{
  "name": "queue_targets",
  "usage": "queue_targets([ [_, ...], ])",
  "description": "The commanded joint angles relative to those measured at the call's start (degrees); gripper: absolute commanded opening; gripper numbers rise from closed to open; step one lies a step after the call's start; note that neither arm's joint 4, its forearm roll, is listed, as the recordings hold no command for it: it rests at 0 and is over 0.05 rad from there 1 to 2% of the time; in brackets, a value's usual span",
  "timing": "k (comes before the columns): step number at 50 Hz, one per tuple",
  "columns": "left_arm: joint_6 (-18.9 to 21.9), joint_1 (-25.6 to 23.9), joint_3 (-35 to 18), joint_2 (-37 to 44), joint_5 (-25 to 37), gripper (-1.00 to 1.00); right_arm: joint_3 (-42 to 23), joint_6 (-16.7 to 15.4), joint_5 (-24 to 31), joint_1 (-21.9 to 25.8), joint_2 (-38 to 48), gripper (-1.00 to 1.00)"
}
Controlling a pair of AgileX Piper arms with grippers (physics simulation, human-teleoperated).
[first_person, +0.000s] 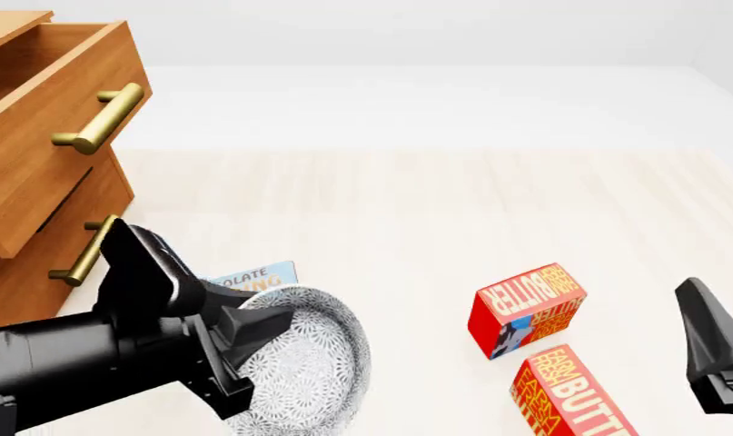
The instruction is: Put the bowl in the top drawer of the cabinet.
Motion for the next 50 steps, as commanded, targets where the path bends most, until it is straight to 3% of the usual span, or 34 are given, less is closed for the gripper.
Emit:
queue_targets([
  [1,3.2,1.3,-3.9,-2.8,3.8,-1.00,0.0,0.0,-0.1,0.0,0.0,1.00],
  [5,3.9,-1.1,-6.1,-2.5,5.3,-1.00,0.0,0.0,-0.1,0.1,0.0,1.00],
  [7,4.9,1.1,-7.1,-3.8,7.0,-1.00,0.0,0.0,-0.1,0.0,0.0,1.00],
  [12,6.8,1.4,-10.6,-4.5,10.4,-1.00,0.0,0.0,-0.2,0.1,0.0,1.00],
  [50,17.7,12.5,-24.8,-9.2,20.2,-1.00,0.0,0.1,-0.2,0.3,0.0,1.00],
])
